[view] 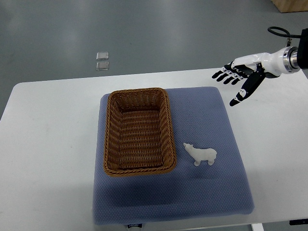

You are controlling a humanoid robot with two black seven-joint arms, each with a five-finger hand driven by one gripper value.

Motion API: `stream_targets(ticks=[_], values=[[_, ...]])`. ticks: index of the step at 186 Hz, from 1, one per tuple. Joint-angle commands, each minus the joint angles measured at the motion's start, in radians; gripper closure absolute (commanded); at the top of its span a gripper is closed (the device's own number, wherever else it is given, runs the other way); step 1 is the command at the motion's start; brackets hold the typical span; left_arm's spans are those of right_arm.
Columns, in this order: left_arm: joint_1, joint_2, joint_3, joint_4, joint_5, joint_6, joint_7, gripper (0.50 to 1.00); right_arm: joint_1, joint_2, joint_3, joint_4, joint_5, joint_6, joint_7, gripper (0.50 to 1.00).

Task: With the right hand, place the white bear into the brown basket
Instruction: 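Swing the right hand over the mat toward the white bear figurine, then lower the right hand onto the white bear and close fingers around it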

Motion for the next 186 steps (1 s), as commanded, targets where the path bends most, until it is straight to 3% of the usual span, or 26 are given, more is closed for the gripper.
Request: stream_targets(ticks=[1,58,186], values=[[-0.004,0.000,0.000,-0.002,0.001,0.000,0.000,0.500,0.018,-0.045,-0.020,0.068,0.001,0.003,-0.002,0.572],[-0.011,0.000,0.002,0.000,0.001,0.000,0.000,0.500,0.017,-0.068,-0.017,0.171,0.007,-0.011,0.062,0.572],[-0.011,0.000,0.002,0.003,-0.002,0.002,0.000,0.500,-0.174,0.050,-0.009,0.162,0.001,-0.152,0.109,0.574]])
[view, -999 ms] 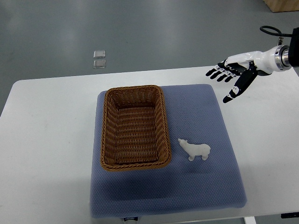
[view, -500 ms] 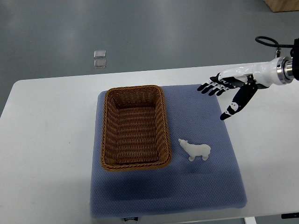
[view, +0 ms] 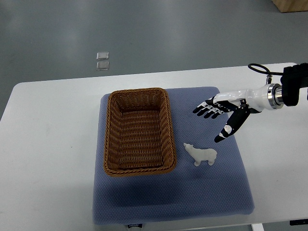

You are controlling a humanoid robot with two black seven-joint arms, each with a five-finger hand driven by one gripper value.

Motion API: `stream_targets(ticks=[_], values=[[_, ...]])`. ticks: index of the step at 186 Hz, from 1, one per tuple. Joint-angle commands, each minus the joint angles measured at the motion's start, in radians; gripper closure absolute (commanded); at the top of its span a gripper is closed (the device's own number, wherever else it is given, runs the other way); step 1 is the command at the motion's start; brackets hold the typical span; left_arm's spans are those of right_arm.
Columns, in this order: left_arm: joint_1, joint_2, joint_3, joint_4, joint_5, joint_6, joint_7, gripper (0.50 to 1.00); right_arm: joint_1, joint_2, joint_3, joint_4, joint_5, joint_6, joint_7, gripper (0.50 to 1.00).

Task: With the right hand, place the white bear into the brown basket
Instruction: 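Lower the right hand onto the white bear and close fingers around it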

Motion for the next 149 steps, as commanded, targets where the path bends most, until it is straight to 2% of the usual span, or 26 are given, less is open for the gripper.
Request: stream_targets(ticks=[1,24,149], values=[[0.000,0.000,0.000,0.001,0.000,0.000,0.000,0.500,-0.023,0.022,0.002,-0.002,-0.002,-0.031,0.003,0.574],[0.000,0.000,0.000,0.000,0.000,0.000,0.002,0.500,-0.052,0.036,0.002,-0.004,-0.002,-0.067,0.004,0.574],[0.000,0.000,0.000,0.000,0.000,0.000,0.002,0.500,-0.184,0.091,0.003,-0.025,-0.036,-0.137,0.020,0.579]])
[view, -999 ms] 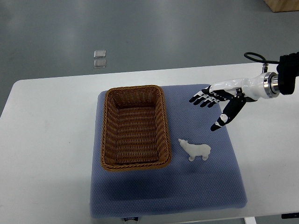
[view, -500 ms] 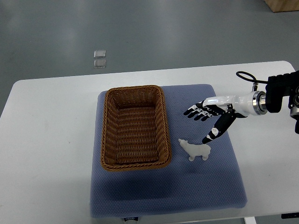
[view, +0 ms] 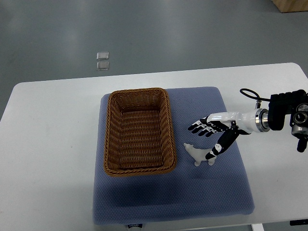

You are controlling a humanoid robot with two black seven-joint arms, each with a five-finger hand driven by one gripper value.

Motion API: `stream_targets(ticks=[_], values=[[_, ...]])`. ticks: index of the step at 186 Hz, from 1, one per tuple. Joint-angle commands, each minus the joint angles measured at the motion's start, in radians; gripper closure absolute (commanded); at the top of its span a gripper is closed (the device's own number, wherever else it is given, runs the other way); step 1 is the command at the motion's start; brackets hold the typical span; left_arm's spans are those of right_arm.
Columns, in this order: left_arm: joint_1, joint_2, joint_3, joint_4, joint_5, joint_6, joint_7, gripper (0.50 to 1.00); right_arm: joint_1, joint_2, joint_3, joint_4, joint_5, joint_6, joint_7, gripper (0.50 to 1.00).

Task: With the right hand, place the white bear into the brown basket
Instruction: 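Lower the right hand onto the white bear and close fingers around it, then lift the held bear up off the mat with the right hand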

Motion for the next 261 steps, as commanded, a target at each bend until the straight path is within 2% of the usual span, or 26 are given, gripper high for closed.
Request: stream_targets(ticks=[1,68,89,96,111,122,201,225,234,248,261], values=[[0.000,0.000,0.000,0.000,0.000,0.000,0.000,0.500,-0.026,0.014,0.001,-0.006,-0.010,-0.016,0.002,0.579],[0.000,0.000,0.000,-0.001,0.000,0.000,0.000,0.500,-0.096,0.046,0.057,-0.026,-0.010,-0.038,0.008,0.587],[0.000,0.000,0.000,-0.001,0.000,0.000,0.000,0.500,-0.109,0.054,0.058,-0.029,-0.017,-0.048,0.013,0.605],[0.000,0.000,0.000,0.000,0.000,0.000,0.000,0.500,-0.121,0.059,0.058,-0.031,-0.032,-0.054,0.014,0.630],[0.000,0.000,0.000,-0.001,0.000,0.000,0.000,0.500,-0.132,0.066,0.058,-0.032,-0.059,-0.065,0.021,0.640],[0.000,0.000,0.000,0.000,0.000,0.000,0.000,0.500,-0.136,0.066,0.057,-0.032,-0.068,-0.071,0.027,0.668],[0.000,0.000,-0.002,-0.001,0.000,0.000,0.000,0.500,-0.161,0.082,0.057,-0.057,-0.102,-0.099,0.037,0.707],[0.000,0.000,-0.002,0.000,0.000,0.000,0.000,0.500,-0.164,0.082,0.057,-0.057,-0.105,-0.100,0.037,0.744],[0.000,0.000,-0.002,0.000,0.000,0.000,0.000,0.500,-0.164,0.082,0.057,-0.057,-0.106,-0.099,0.037,0.773],[0.000,0.000,-0.002,0.000,0.000,0.000,0.000,0.500,-0.164,0.083,0.057,-0.057,-0.106,-0.099,0.045,0.783],[0.000,0.000,-0.002,0.000,0.000,0.000,0.000,0.500,-0.164,0.088,0.057,-0.058,-0.112,-0.099,0.050,0.842]])
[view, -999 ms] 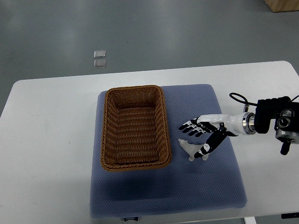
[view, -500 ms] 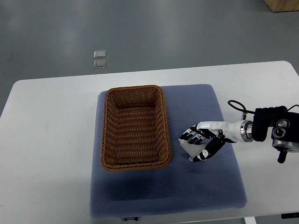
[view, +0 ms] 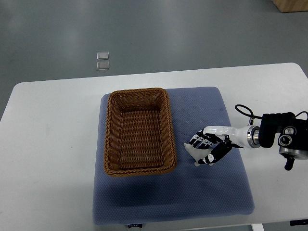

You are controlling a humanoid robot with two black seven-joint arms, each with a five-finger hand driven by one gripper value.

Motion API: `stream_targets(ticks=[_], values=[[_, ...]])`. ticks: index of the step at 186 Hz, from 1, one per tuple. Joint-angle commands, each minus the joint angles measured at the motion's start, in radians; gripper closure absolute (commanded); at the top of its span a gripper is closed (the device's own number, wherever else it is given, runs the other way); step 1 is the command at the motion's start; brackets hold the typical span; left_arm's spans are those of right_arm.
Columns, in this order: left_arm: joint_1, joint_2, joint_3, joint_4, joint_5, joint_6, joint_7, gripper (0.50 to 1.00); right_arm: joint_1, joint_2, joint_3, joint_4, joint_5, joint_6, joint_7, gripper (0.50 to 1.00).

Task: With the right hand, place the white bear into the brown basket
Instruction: 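Lift the held bear up off the mat with the right hand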

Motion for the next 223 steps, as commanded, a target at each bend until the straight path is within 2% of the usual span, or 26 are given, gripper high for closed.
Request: stream_targets(ticks=[1,10,39,110,136,164,188,223], values=[[0.000,0.000,0.000,0.000,0.000,0.000,0.000,0.500,0.000,0.005,0.000,-0.001,-0.006,0.001,0.008,0.842],[0.000,0.000,0.000,0.000,0.000,0.000,0.000,0.500,-0.002,0.005,0.000,-0.001,-0.017,0.001,0.008,0.865],[0.000,0.000,0.000,0.000,0.000,0.000,0.000,0.500,0.000,0.005,0.000,-0.014,-0.030,-0.001,0.014,1.000],[0.000,0.000,0.000,0.002,0.000,0.000,0.000,0.500,0.020,-0.033,0.005,-0.014,-0.027,0.007,0.034,1.000],[0.000,0.000,0.000,0.002,0.000,0.000,0.000,0.500,0.089,-0.068,0.017,-0.012,-0.017,0.022,0.034,1.000],[0.000,0.000,0.000,-0.001,0.002,0.000,0.000,0.500,0.207,-0.116,0.017,0.002,0.000,0.056,0.034,1.000],[0.000,0.000,0.002,-0.001,0.002,0.000,0.000,0.500,0.372,-0.143,0.014,-0.006,0.040,0.105,0.031,1.000],[0.000,0.000,0.002,-0.001,0.002,0.000,0.000,0.500,0.518,-0.133,-0.006,-0.021,0.128,0.139,0.022,1.000]])
